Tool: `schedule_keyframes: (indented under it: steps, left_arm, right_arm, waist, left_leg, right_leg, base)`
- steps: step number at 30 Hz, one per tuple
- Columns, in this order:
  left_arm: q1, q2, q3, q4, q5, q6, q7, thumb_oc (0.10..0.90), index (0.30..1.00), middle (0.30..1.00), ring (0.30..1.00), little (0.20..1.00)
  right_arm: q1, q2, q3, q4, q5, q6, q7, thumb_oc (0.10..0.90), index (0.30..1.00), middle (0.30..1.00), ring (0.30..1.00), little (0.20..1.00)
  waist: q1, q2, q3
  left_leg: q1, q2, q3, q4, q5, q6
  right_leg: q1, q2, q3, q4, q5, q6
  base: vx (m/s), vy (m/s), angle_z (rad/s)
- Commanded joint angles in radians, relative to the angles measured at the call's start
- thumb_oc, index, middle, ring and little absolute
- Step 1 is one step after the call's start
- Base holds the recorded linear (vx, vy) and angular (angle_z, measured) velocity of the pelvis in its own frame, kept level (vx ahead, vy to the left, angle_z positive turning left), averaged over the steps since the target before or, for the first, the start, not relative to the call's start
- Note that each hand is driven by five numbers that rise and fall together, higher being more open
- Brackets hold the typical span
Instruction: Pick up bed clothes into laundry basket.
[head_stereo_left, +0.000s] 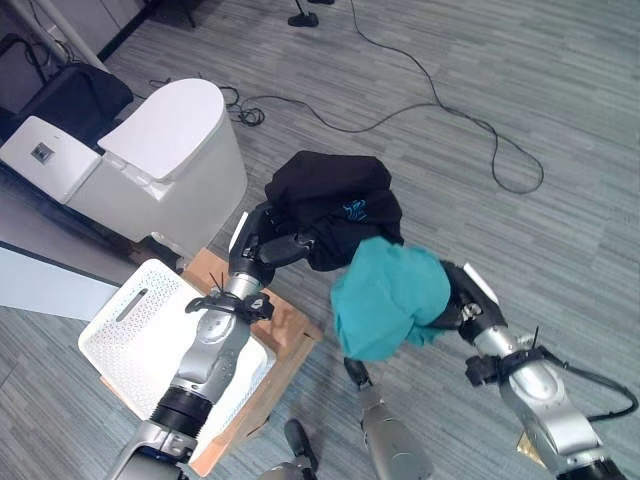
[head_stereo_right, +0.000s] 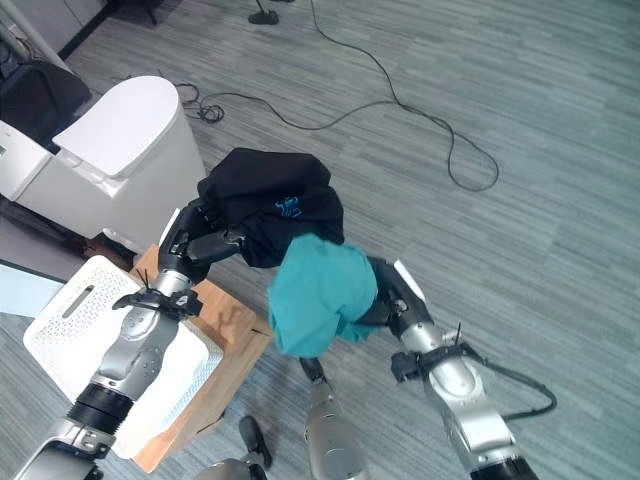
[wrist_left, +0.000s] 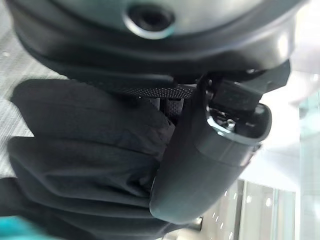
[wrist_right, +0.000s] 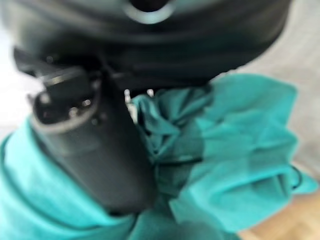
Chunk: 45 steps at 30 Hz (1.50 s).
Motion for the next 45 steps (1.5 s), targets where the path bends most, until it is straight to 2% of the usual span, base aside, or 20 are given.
schedule_keyframes:
  steps: [1, 3, 4, 9, 10, 13, 14, 18, 20, 21, 24, 26, 27, 29, 35, 40, 44, 45]
  left_arm:
    - [-0.009, 0.013, 0.032, -0.106, -0.053, -0.076, -0.069, 0.4, 0.3, 0.3, 0.3, 0.3]
    - [-0.009, 0.013, 0.032, -0.106, -0.053, -0.076, -0.069, 0.4, 0.3, 0.3, 0.3, 0.3]
    - [0.011, 0.016, 0.052, -0.107, -0.1, -0.082, -0.063, 0.4, 0.3, 0.3, 0.3, 0.3]
    - [0.006, 0.013, 0.062, -0.107, -0.095, -0.089, -0.046, 0.4, 0.3, 0.3, 0.3, 0.3]
    - [-0.072, 0.069, 0.133, -0.091, 0.013, -0.138, 0.053, 0.4, 0.3, 0.3, 0.3, 0.3]
    - [-0.098, 0.113, 0.176, -0.092, 0.061, -0.159, 0.09, 0.4, 0.3, 0.3, 0.3, 0.3]
    - [-0.122, 0.157, 0.223, -0.077, 0.091, -0.181, 0.119, 0.4, 0.3, 0.3, 0.3, 0.3]
    - [-0.17, 0.222, 0.261, -0.068, 0.105, -0.209, 0.153, 0.4, 0.3, 0.3, 0.3, 0.3]
    - [-0.211, 0.289, 0.306, -0.07, 0.125, -0.236, 0.199, 0.4, 0.3, 0.3, 0.3, 0.3]
    - [-0.212, 0.291, 0.305, -0.069, 0.125, -0.237, 0.201, 0.4, 0.3, 0.3, 0.3, 0.3]
    - [-0.201, 0.331, 0.392, -0.12, 0.135, -0.281, 0.268, 0.4, 0.3, 0.3, 0.3, 0.3]
    - [-0.199, 0.331, 0.394, -0.122, 0.137, -0.28, 0.27, 0.4, 0.3, 0.3, 0.3, 0.3]
    - [-0.195, 0.367, 0.408, -0.119, 0.176, -0.272, 0.301, 0.4, 0.3, 0.3, 0.3, 0.3]
    - [-0.202, 0.378, 0.4, -0.113, 0.173, -0.272, 0.302, 0.4, 0.3, 0.3, 0.3, 0.3]
    - [-0.289, 0.427, 0.324, 0.009, 0.166, -0.247, 0.315, 0.4, 0.3, 0.3, 0.3, 0.3]
    - [-0.335, 0.462, 0.345, 0.061, 0.185, -0.263, 0.379, 0.4, 0.3, 0.3, 0.3, 0.3]
    - [-0.326, 0.476, 0.354, 0.049, 0.196, -0.267, 0.386, 0.4, 0.3, 0.3, 0.3, 0.3]
    - [-0.278, 0.5, 0.379, -0.022, 0.239, -0.268, 0.377, 0.4, 0.3, 0.3, 0.3, 0.3]
  right_arm:
    - [0.006, -0.002, -0.028, -0.095, 0.045, -0.097, 0.031, 0.4, 0.3, 0.3, 0.3, 0.3]
    - [0.006, -0.002, -0.028, -0.095, 0.045, -0.097, 0.031, 0.4, 0.3, 0.3, 0.3, 0.3]
    - [0.003, -0.013, -0.004, -0.091, 0.047, -0.09, 0.045, 0.4, 0.3, 0.3, 0.3, 0.3]
    - [0.003, -0.014, -0.004, -0.09, 0.043, -0.091, 0.042, 0.4, 0.3, 0.3, 0.3, 0.3]
    - [0.027, -0.007, -0.03, -0.075, 0.044, -0.098, 0.035, 0.4, 0.3, 0.3, 0.3, 0.3]
    - [0.039, -0.004, -0.041, -0.069, 0.045, -0.101, 0.04, 0.4, 0.3, 0.3, 0.3, 0.3]
    - [0.052, -0.006, -0.046, -0.065, 0.048, -0.104, 0.049, 0.4, 0.3, 0.3, 0.3, 0.3]
    - [0.065, -0.004, -0.038, -0.062, 0.05, -0.108, 0.063, 0.4, 0.3, 0.3, 0.3, 0.3]
    - [0.073, -0.005, -0.036, -0.061, 0.037, -0.112, 0.063, 0.4, 0.3, 0.3, 0.3, 0.3]
    - [0.072, -0.003, -0.035, -0.061, 0.037, -0.112, 0.063, 0.4, 0.3, 0.3, 0.3, 0.3]
    - [0.084, 0.007, -0.046, -0.065, 0.038, -0.123, 0.057, 0.4, 0.3, 0.3, 0.3, 0.3]
    - [0.085, 0.007, -0.045, -0.065, 0.038, -0.122, 0.057, 0.4, 0.3, 0.3, 0.3, 0.3]
    - [0.096, 0.006, -0.051, -0.066, 0.032, -0.116, 0.061, 0.4, 0.3, 0.3, 0.3, 0.3]
    - [0.096, 0.006, -0.051, -0.068, 0.034, -0.115, 0.062, 0.4, 0.3, 0.3, 0.3, 0.3]
    - [0.087, -0.004, -0.027, -0.058, 0.045, -0.107, 0.063, 0.4, 0.3, 0.3, 0.3, 0.3]
    - [0.082, -0.005, -0.01, -0.051, 0.056, -0.108, 0.055, 0.4, 0.3, 0.3, 0.3, 0.3]
    - [0.085, -0.001, -0.012, -0.05, 0.055, -0.108, 0.049, 0.4, 0.3, 0.3, 0.3, 0.3]
    - [0.095, 0.007, -0.027, -0.049, 0.042, -0.111, 0.046, 0.4, 0.3, 0.3, 0.3, 0.3]
  waist:
    - [-0.001, -0.012, -0.095]
    - [-0.001, -0.012, -0.095]
    - [0.009, -0.002, -0.105]
    - [0.011, -0.003, -0.105]
    - [0.022, -0.009, -0.114]
    - [0.032, -0.012, -0.116]
    - [0.039, -0.014, -0.12]
    - [0.046, -0.019, -0.123]
    - [0.059, -0.017, -0.131]
    - [0.058, -0.019, -0.13]
    - [0.075, -0.021, -0.133]
    - [0.073, -0.021, -0.133]
    - [0.081, -0.021, -0.135]
    - [0.081, -0.022, -0.134]
    - [0.084, -0.027, -0.126]
    - [0.088, -0.04, -0.116]
    - [0.091, -0.044, -0.115]
    - [0.099, -0.049, -0.114]
  left_leg:
    - [0.028, 0.001, -0.008, 0.006, 0.049, -0.032]
    - [0.028, 0.001, -0.008, 0.006, 0.049, -0.032]
    - [0.039, -0.004, -0.005, 0.006, 0.047, -0.031]
    - [0.043, -0.005, -0.006, 0.006, 0.046, -0.031]
    - [0.052, -0.01, -0.019, 0.006, 0.042, -0.03]
    - [0.052, -0.006, -0.021, 0.006, 0.044, -0.033]
    - [0.055, -0.005, -0.024, 0.006, 0.044, -0.033]
    - [0.059, -0.006, -0.031, 0.006, 0.043, -0.035]
    - [0.06, -0.004, -0.04, 0.006, 0.044, -0.037]
    - [0.06, -0.005, -0.041, 0.006, 0.044, -0.037]
    - [0.06, -0.008, -0.055, 0.006, 0.045, -0.038]
    - [0.06, -0.008, -0.055, 0.006, 0.045, -0.038]
    - [0.06, -0.009, -0.062, 0.006, 0.047, -0.038]
    - [0.06, -0.009, -0.065, 0.006, 0.047, -0.038]
    - [0.056, -0.006, -0.075, 0.006, 0.052, -0.039]
    - [0.045, -0.001, -0.073, 0.006, 0.055, -0.043]
    - [0.04, 0.001, -0.071, 0.006, 0.056, -0.043]
    - [0.038, 0.0, -0.071, 0.006, 0.053, -0.042]
  right_leg:
    - [0.128, -0.12, 0.048, 0.132, -0.281, 0.112]
    - [0.128, -0.12, 0.048, 0.132, -0.281, 0.112]
    - [0.147, -0.118, 0.057, 0.128, -0.293, 0.105]
    - [0.156, -0.12, 0.055, 0.123, -0.294, 0.105]
    - [0.182, -0.127, 0.044, 0.12, -0.312, 0.104]
    - [0.188, -0.124, 0.042, 0.115, -0.311, 0.102]
    - [0.195, -0.125, 0.039, 0.113, -0.316, 0.1]
    - [0.208, -0.128, 0.031, 0.107, -0.319, 0.099]
    - [0.218, -0.13, 0.024, 0.101, -0.325, 0.098]
    - [0.219, -0.13, 0.023, 0.101, -0.325, 0.098]
    - [0.229, -0.137, 0.01, 0.1, -0.332, 0.099]
    - [0.23, -0.137, 0.009, 0.1, -0.332, 0.099]
    - [0.235, -0.137, 0.001, 0.1, -0.334, 0.098]
    - [0.237, -0.138, -0.002, 0.1, -0.336, 0.098]
    - [0.243, -0.139, -0.016, 0.096, -0.334, 0.101]
    - [0.237, -0.137, -0.019, 0.089, -0.33, 0.103]
    - [0.23, -0.135, -0.017, 0.091, -0.328, 0.104]
    - [0.227, -0.137, -0.015, 0.091, -0.326, 0.105]
  base:
    - [0.0, 0.0, -0.19]
    - [0.03, -0.006, -0.09]
    - [0.07, -0.021, -0.08]
    - [0.03, -0.015, -0.03]
    - [0.05, -0.064, 0.14]
    - [0.02, -0.04, 0.15]
    - [0.01, -0.034, 0.06]
    - [0.01, -0.021, 0.12]
    - [0.01, -0.028, 0.12]
    - [0.0, -0.019, 0.04]
    - [0.0, -0.003, 0.02]
    - [0.01, -0.01, 0.06]
    - [0.0, 0.0, 0.0]
    - [0.0, -0.013, 0.06]
    - [-0.01, -0.009, 0.11]
    - [0.0, -0.002, 0.04]
    - [0.0, 0.0, 0.0]
    - [0.0, 0.0, 0.0]
